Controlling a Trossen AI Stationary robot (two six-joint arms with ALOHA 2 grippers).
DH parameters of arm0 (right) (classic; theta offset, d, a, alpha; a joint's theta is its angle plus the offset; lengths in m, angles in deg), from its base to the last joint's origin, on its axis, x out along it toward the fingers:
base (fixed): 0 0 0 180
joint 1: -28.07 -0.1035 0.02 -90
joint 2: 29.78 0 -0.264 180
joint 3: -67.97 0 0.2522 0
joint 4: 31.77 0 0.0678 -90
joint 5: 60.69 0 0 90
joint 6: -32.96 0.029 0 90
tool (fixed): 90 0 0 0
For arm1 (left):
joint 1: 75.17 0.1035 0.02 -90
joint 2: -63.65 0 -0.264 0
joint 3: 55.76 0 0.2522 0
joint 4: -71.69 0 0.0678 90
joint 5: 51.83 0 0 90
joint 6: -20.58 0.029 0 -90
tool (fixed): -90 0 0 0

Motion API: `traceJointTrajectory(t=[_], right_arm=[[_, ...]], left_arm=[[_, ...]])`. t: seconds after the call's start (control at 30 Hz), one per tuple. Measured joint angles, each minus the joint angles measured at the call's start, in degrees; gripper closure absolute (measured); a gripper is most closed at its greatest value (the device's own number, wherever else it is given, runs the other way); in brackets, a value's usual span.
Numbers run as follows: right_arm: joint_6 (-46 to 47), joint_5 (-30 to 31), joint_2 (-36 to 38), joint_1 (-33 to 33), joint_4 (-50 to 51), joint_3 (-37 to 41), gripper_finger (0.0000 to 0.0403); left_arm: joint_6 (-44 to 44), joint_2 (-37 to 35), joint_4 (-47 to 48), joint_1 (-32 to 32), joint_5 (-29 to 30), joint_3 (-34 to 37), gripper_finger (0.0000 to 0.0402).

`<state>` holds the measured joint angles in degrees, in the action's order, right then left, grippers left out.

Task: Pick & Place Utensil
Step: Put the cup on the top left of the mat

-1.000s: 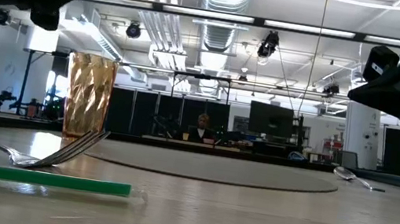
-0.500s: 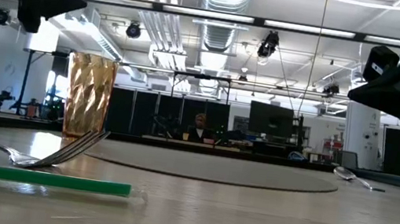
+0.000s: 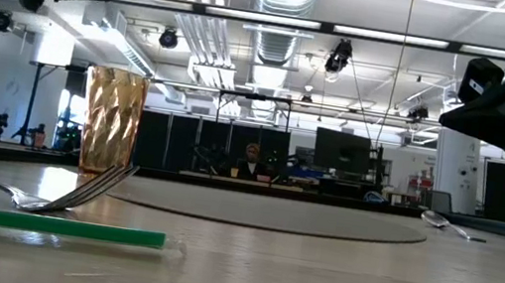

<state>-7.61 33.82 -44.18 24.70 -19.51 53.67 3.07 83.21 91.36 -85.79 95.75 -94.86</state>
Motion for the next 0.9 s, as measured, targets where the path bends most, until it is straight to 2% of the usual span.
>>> traceJointTrajectory(t=[0.33,0.7,0.9], right_arm=[[0.02,0.0,0.01,-0.01,0.0,0.0,0.0394],[-0.05,-0.02,0.01,0.01,0.0,0.0,0.0394],[0.04,0.0,0.01,-0.01,0.0,0.0,0.0394]], left_arm=[[-12.22,9.99,22.91,4.84,-0.94,-16.23,0.0195],[-24.13,20.37,42.26,12.95,-16.27,-30.65,0.0195],[-26.45,24.71,50.22,18.68,-25.04,-35.42,0.0195]])
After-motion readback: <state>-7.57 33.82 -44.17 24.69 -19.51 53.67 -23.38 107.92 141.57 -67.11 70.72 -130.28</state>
